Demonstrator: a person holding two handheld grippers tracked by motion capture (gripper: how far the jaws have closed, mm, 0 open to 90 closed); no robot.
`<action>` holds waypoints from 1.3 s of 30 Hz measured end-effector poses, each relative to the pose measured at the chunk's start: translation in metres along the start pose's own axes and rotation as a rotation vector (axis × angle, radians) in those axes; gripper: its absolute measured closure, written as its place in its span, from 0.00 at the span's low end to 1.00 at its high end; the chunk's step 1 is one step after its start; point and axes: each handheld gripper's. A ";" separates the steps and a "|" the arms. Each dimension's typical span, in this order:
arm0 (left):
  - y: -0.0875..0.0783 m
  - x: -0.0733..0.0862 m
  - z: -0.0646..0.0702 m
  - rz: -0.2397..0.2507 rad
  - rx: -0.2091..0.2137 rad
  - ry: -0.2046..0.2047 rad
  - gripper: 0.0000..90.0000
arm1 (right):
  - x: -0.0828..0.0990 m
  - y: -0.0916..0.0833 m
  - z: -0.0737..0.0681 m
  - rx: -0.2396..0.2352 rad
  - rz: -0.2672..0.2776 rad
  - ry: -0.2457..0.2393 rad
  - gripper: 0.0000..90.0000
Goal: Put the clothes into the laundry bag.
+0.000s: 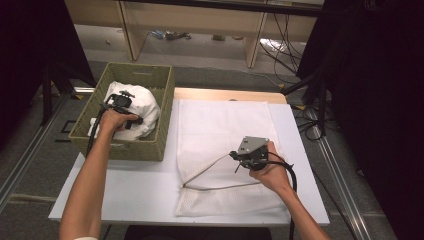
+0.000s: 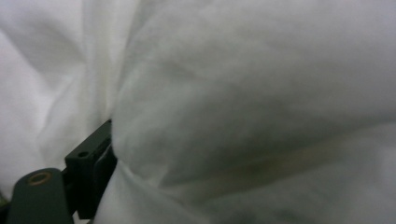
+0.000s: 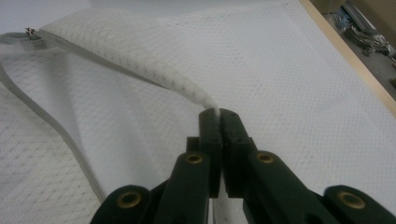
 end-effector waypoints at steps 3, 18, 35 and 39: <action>0.003 0.001 0.000 -0.001 0.024 0.009 0.13 | 0.001 -0.002 0.000 -0.003 -0.009 0.022 1.00; -0.014 -0.004 0.000 0.046 0.043 0.000 0.69 | 0.001 0.002 0.000 0.002 -0.004 0.018 1.00; -0.101 -0.032 0.016 0.273 0.137 0.066 0.70 | 0.001 0.000 0.004 0.006 -0.006 0.008 1.00; -0.112 -0.030 0.016 0.278 0.146 0.076 0.70 | 0.000 0.001 0.003 0.001 -0.006 0.021 1.00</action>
Point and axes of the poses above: each handheld gripper's, and its own axes: y roughly forward along the jaws, x roughly out of its underside, z roughly to its right, and after that the axes turned 3 degrees about y, right-handed
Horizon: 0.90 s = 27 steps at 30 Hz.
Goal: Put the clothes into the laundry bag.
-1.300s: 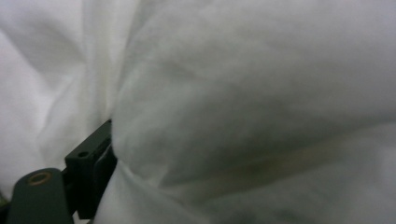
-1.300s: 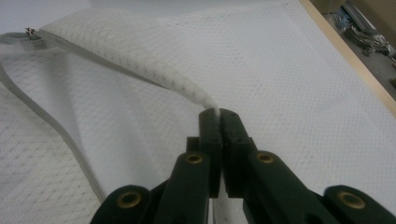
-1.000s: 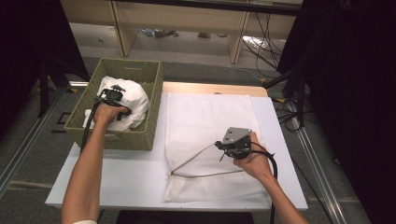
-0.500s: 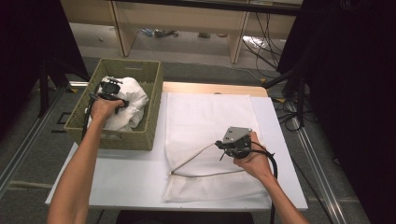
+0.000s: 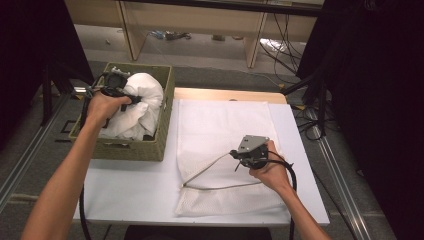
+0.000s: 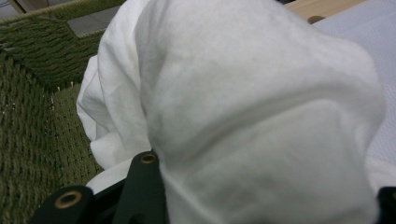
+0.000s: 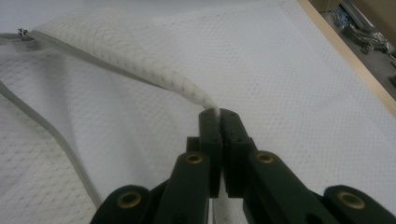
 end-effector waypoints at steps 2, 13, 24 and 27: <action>-0.007 0.000 -0.002 -0.010 0.006 -0.001 0.70 | 0.000 -0.001 0.002 0.000 0.001 0.000 1.00; -0.045 -0.006 -0.001 0.086 0.037 -0.004 0.70 | 0.000 0.000 0.003 0.007 -0.003 0.006 1.00; -0.087 -0.014 0.041 0.172 0.222 0.062 0.70 | 0.000 0.003 0.010 0.020 0.001 0.019 1.00; -0.094 -0.012 0.057 0.192 0.270 0.083 0.70 | 0.000 0.004 0.014 0.024 0.007 0.031 1.00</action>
Point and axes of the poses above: each handheld gripper's, and its own axes: y roughly forward along the jaws, x roughly out of its underside, z roughly to its right, and after that the axes turned 3 degrees about y, right-handed
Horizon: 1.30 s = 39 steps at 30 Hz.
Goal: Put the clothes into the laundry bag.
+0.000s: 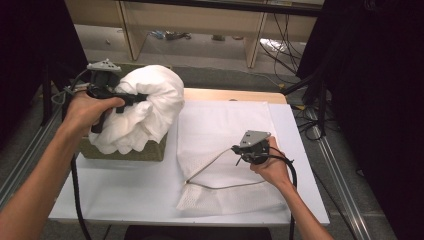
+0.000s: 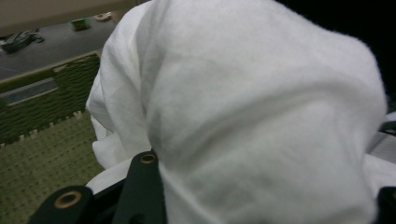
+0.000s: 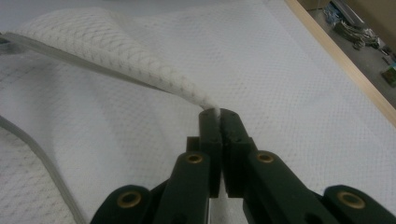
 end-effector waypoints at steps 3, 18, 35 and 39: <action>0.000 0.003 0.015 0.003 0.052 0.024 0.70 | -0.001 0.000 0.002 0.007 -0.008 0.042 1.00; -0.012 0.025 0.084 0.019 0.241 0.082 0.70 | -0.005 0.004 0.016 -0.006 0.018 0.029 1.00; 0.005 0.068 0.151 -0.038 0.447 0.144 0.70 | -0.009 0.000 0.022 -0.015 0.042 0.038 1.00; 0.010 0.073 0.156 -0.040 0.482 0.147 0.70 | -0.009 0.001 0.022 -0.013 0.039 0.042 1.00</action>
Point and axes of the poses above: each handheld gripper's, and its own axes: y roughly forward along the jaws, x roughly out of its underside, z roughly to its right, and after that the axes turned 3 degrees about y, right-handed
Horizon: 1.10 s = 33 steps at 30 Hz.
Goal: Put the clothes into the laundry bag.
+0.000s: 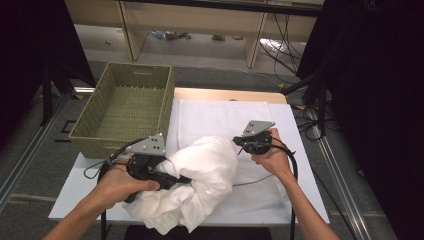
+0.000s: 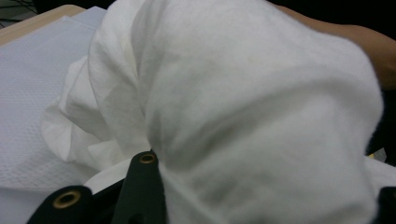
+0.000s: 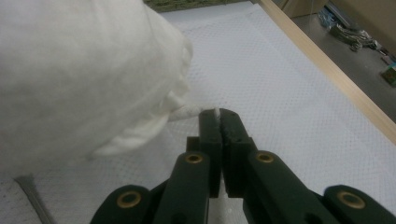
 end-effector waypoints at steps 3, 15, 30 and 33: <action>0.003 0.000 0.004 -0.002 0.012 0.004 0.70 | 0.001 0.000 0.000 0.007 -0.005 0.006 1.00; 0.009 -0.007 0.015 0.022 0.100 0.025 0.70 | 0.003 0.001 0.005 0.015 -0.005 0.014 1.00; 0.049 0.020 0.003 -0.157 -0.072 0.085 0.68 | -0.005 -0.015 0.008 0.056 0.040 0.008 1.00; 0.061 0.027 -0.002 -0.200 -0.075 0.100 0.68 | -0.011 -0.017 0.003 0.057 0.042 -0.020 1.00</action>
Point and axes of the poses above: each handheld gripper's, and its own axes: y roughly forward along the jaws, x roughly out of its underside, z roughly to its right, and after that the axes turned 3 degrees about y, right-handed
